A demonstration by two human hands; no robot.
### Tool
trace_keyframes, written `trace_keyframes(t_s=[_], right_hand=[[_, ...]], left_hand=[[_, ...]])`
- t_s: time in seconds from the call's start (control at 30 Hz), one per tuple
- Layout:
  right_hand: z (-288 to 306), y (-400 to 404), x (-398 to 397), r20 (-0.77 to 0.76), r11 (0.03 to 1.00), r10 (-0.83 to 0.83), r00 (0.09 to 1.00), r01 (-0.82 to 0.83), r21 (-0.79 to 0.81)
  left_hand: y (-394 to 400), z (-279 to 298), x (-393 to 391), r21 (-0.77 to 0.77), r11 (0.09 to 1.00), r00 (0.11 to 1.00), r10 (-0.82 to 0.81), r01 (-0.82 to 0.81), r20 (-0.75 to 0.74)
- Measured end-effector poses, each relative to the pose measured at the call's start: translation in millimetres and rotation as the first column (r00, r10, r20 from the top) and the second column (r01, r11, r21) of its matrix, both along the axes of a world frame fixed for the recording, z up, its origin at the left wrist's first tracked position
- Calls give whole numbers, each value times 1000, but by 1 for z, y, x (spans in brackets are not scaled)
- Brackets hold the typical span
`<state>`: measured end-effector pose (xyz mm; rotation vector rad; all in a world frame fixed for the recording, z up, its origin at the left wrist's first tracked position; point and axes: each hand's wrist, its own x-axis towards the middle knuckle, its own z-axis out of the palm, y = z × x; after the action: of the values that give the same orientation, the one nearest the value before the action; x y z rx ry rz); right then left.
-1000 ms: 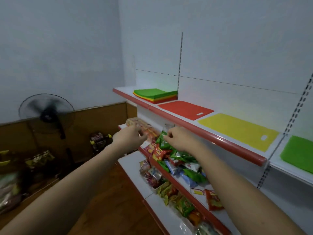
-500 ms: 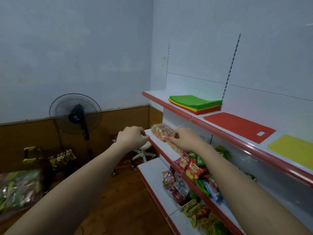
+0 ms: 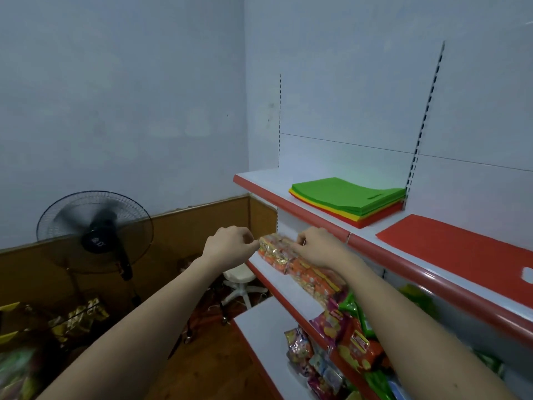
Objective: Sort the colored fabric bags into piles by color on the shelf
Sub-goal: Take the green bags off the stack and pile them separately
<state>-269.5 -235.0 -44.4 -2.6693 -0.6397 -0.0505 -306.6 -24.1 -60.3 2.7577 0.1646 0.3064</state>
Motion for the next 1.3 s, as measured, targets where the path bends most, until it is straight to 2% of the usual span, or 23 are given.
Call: trace_keyframes(t_s=[0.17,0.4,0.6,0.77,0.87,1.0,1.07,1.17,1.23,1.3], right_hand=[[7,16,62,40,999,-7,999,5,36],[2,45,132,16,996,-46,999,44,83],[-10,75,179,-13,973,-145,989,145,178],[-8,90,205,73,916,-324,943,293,276],[-2,86,212,146,815,-497,855,402,417],[5,65,214,132,630,-702,700,524,574],[8,46,216,174,534,-814,554,595,601],[3,10,219,282,398,-917,282,699,594],[-5,-10,219,209,262,-963,170,767,586],[-17,-22,224,94,178,-984,152,763,622]], left_hand=[[15,8,66,-3,1000,995,-25,25,93],[50,5,141,-82,992,987,-87,98,133],[87,-2,211,-163,955,962,-224,248,154],[109,-2,268,-279,868,908,-365,412,205],[112,2,301,-334,807,873,-433,487,227],[97,5,349,-421,727,840,-481,542,251],[80,6,370,-470,695,838,-485,543,252],[53,5,404,-520,651,829,-497,553,258],[35,2,421,-552,633,832,-494,543,251],[20,-1,435,-562,634,836,-498,532,230]])
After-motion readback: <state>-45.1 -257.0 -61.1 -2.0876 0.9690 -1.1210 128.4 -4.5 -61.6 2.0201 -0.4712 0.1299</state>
